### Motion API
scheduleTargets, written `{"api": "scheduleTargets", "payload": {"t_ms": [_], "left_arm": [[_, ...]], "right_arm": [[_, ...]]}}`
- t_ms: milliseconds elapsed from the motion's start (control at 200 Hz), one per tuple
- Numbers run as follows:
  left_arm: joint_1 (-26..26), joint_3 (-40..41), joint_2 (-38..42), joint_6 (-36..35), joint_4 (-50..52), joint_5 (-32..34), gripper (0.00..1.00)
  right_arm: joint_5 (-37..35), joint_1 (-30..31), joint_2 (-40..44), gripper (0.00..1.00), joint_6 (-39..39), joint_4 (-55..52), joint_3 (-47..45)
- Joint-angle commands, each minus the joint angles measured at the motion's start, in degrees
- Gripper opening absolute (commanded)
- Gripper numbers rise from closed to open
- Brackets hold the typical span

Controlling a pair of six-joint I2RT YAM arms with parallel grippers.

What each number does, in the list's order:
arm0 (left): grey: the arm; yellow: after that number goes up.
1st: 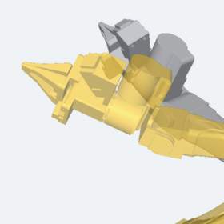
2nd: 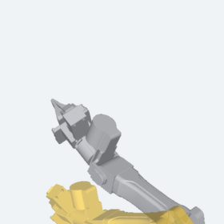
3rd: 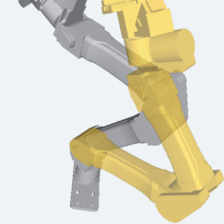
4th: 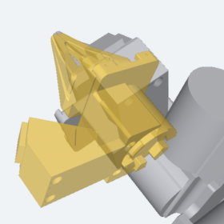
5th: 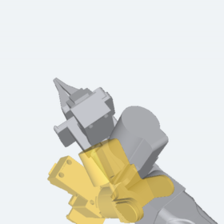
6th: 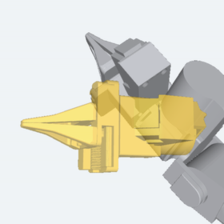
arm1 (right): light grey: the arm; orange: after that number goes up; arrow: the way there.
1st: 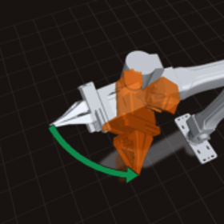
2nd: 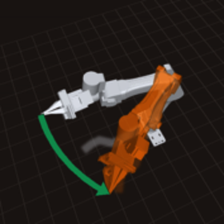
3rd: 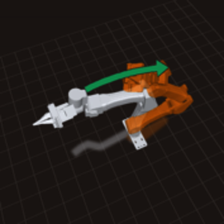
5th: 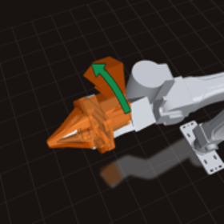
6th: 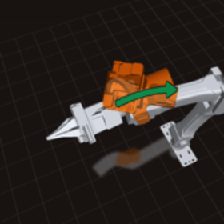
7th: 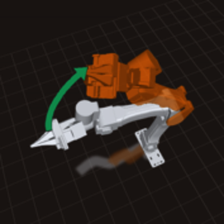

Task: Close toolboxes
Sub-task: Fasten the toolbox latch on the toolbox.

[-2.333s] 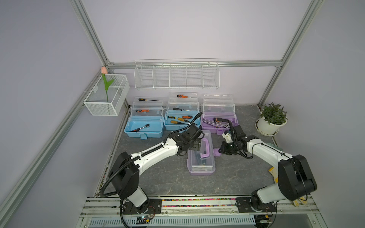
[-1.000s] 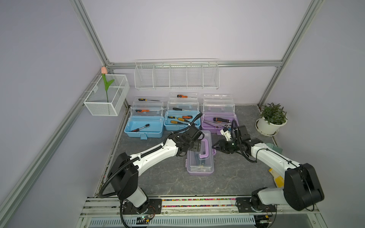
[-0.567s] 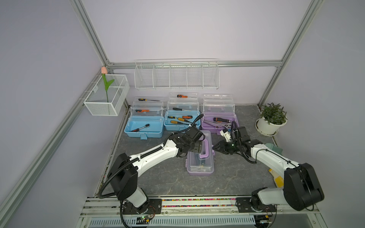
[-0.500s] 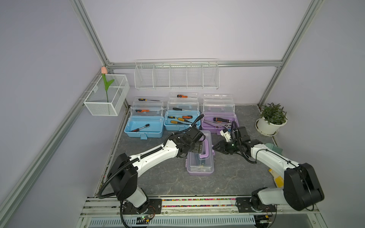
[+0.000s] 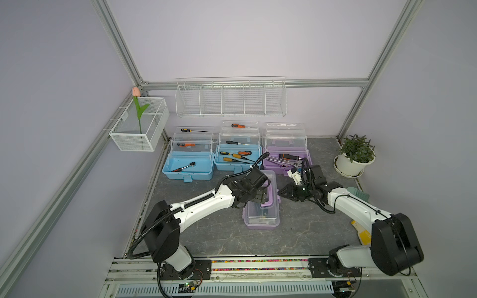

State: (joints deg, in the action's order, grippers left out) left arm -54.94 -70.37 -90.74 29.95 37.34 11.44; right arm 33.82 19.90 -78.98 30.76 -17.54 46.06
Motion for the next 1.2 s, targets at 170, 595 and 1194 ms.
{"api": "scheduleTargets", "payload": {"t_ms": [170, 595, 1194], "left_arm": [[-0.74, 0.76, 0.59, 1.73, -1.29, -1.19, 0.86], [-0.87, 1.02, 0.39, 2.04, -2.11, -1.59, 0.87], [-0.86, -0.33, 0.39, 1.29, 2.26, 2.58, 0.88]], "right_arm": [[-2.54, 1.65, -1.26, 0.23, -1.58, -5.67, -0.47], [-1.86, 2.53, -4.10, 0.20, -1.07, -3.14, -0.17], [-17.35, -1.32, -2.89, 0.21, -9.13, -18.01, 7.04]]}}
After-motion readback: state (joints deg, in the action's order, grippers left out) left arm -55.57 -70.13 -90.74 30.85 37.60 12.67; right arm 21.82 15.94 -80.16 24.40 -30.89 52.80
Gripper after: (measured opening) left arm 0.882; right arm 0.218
